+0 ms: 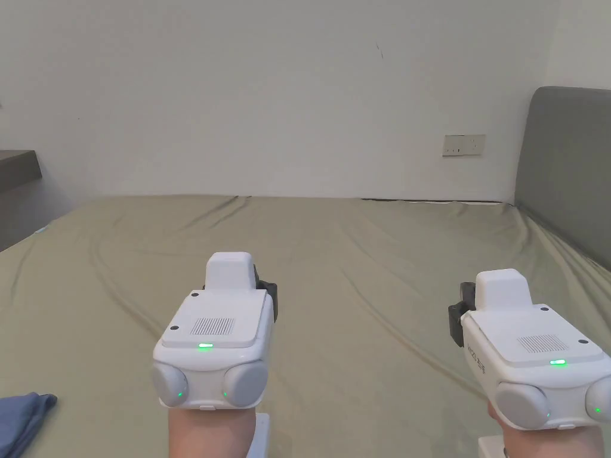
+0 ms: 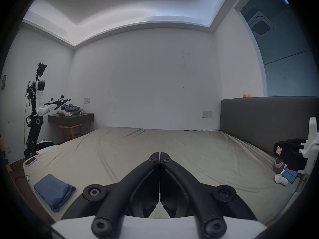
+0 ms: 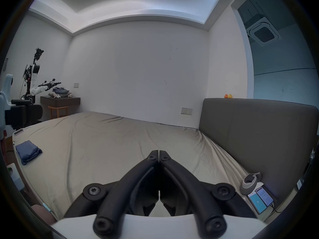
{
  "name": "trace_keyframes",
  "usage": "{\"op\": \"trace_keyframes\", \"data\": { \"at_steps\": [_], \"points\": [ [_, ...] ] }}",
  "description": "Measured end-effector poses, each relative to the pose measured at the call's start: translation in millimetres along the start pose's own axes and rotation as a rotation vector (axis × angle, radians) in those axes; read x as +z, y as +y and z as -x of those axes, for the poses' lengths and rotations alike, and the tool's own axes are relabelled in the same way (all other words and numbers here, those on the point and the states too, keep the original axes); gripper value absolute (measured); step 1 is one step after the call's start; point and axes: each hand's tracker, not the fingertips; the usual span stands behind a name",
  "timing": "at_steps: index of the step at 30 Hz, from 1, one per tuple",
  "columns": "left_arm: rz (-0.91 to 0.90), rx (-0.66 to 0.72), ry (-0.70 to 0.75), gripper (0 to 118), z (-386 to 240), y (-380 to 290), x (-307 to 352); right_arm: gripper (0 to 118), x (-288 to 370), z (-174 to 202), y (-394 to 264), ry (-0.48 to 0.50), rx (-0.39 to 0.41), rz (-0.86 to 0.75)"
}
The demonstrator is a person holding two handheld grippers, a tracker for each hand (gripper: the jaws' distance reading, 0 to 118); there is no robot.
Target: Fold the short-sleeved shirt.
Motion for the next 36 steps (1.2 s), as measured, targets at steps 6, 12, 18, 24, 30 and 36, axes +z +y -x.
{"op": "trace_keyframes", "data": {
  "at_steps": [6,12,18,24,30,36],
  "points": [
    [-0.021,-0.015,0.027,118,-3,0,1,118,-7,0,-7,-0.027,-0.041,0.055],
    [-0.027,-0.007,0.058,118,-2,1,2,118,3,2,-1,-0.037,-0.074,0.013],
    [-0.021,-0.008,0.054,117,1,-1,5,118,1,1,-2,0.037,-0.154,0.035],
    [-0.015,0.000,0.056,117,7,-4,10,118,19,24,-7,0.095,-0.006,-0.070],
    [-0.004,-0.017,0.064,117,9,-6,9,118,21,23,-10,0.111,-0.112,0.011],
    [-0.056,-0.063,0.091,118,3,-6,13,118,27,24,0,0.122,-0.091,-0.050]
  ]
}}
